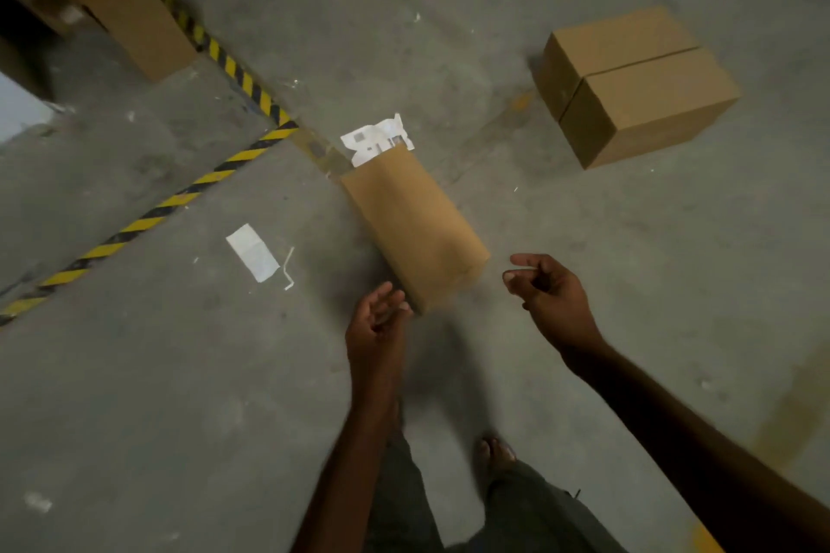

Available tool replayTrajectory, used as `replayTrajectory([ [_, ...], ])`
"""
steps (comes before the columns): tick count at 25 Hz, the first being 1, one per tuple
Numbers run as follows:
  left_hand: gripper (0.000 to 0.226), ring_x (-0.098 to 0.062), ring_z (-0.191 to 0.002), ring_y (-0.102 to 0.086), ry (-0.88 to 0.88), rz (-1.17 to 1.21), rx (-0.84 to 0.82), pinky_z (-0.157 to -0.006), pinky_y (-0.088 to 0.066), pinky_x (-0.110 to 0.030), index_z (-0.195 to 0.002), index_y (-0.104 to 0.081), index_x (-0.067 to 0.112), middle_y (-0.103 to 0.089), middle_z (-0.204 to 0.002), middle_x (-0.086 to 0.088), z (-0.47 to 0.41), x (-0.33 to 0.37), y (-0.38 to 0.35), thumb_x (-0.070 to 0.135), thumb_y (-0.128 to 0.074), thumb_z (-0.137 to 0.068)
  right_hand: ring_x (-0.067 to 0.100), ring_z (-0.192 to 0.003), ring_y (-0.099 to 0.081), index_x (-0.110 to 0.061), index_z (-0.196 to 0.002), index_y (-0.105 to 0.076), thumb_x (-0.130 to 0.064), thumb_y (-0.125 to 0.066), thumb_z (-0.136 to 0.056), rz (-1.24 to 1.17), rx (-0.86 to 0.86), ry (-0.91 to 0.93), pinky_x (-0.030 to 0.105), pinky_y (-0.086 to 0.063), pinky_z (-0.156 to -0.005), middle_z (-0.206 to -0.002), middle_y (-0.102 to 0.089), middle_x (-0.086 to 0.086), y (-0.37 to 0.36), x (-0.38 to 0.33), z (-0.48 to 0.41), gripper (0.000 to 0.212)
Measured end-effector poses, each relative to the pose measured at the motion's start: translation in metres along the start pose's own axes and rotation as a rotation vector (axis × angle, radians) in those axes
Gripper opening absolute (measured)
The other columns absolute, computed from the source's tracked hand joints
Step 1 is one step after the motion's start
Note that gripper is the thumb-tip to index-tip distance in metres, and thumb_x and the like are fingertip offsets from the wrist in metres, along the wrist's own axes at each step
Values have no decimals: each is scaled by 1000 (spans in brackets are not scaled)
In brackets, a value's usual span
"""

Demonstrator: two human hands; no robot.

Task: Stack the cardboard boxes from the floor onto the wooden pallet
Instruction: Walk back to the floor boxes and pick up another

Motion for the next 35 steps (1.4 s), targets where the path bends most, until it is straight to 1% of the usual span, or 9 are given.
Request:
replayTrajectory([
  [4,37,-25,-113,-68,214,56,-29,-89,-52,-38,-131,-58,16,-70,-123,-7,-136,-38,2,5,-66,-97,17,-106,-68,-29,-124,-66,-48,-74,-88,24,43,-109,39,-54,-90,-111,-74,-3,-67,19,-102,41],
  [8,46,-28,-113,-66,404,77,-53,-81,-49,-33,-144,-50,15,-67,-110,5,-252,-87,-19,10,-63,-100,24,-114,-61,-21,-134,-58,-34,-70,-96,-20,19,-292,38,-51,-88,-122,-66,6,-114,61,-217,42],
  [14,65,-12,-119,-48,356,-49,-82,-90,-40,-24,-157,-33,10,-47,-153,-11,-414,-176,-83,3,-61,-99,20,-118,-59,-26,-144,-52,-26,-80,-86,224,-19,-298,31,-46,-88,-141,-59,2,-177,158,-402,65],
  [18,90,-17,-139,-42,445,-129,-58,-94,-33,-20,-164,-9,19,-28,-165,-6,-472,-241,-101,23,-68,-97,27,-135,-51,-28,-159,-32,-27,-72,-92,293,-87,-287,37,-45,-101,-159,-42,6,-205,212,-487,78],
  [22,67,-18,-109,-58,536,-42,-72,-90,-45,-34,-156,-33,26,-54,-144,0,-504,-296,-109,27,-65,-98,29,-135,-51,-26,-164,-14,-27,-67,-98,228,-161,-346,45,-44,-110,-161,-38,11,-219,252,-534,84],
  [24,50,-11,-95,-62,507,5,-62,-90,-53,-38,-143,-47,28,-62,-134,0,-512,-307,-113,26,-65,-97,27,-129,-55,-22,-161,-27,-28,-64,-100,214,-161,-364,45,-45,-111,-151,-51,11,-224,263,-543,71],
  [27,45,-12,-95,-65,496,38,-49,-81,-55,-35,-140,-51,30,-65,-126,2,-513,-301,-113,32,-65,-97,24,-100,-64,-19,-119,-64,-21,-63,-97,229,-111,-374,36,-54,-91,-108,-68,5,-219,251,-543,22],
  [31,46,-21,-111,-69,358,-31,-67,-92,-59,-41,-141,-55,26,-68,-131,-1,-523,-252,-108,32,-64,-96,28,-111,-65,-17,-128,-68,-35,-72,-91,325,-133,-381,33,-49,-103,-121,-68,1,-197,207,-535,42],
  [35,31,-6,-77,-73,329,-98,-185,-53,-55,-22,-132,-62,25,-74,-109,0,-526,-158,-124,35,-57,-102,27,-116,-67,-22,-131,-68,-35,-78,-85,241,-238,-403,45,-49,-107,-126,-72,2,-156,141,-506,49],
])
Point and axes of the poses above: each hand's wrist, its own z-axis away from the middle knuckle, its own y-axis out of the back of the hand, x = y × z, the point moved 6 cm from there along -z, towards the middle knuckle
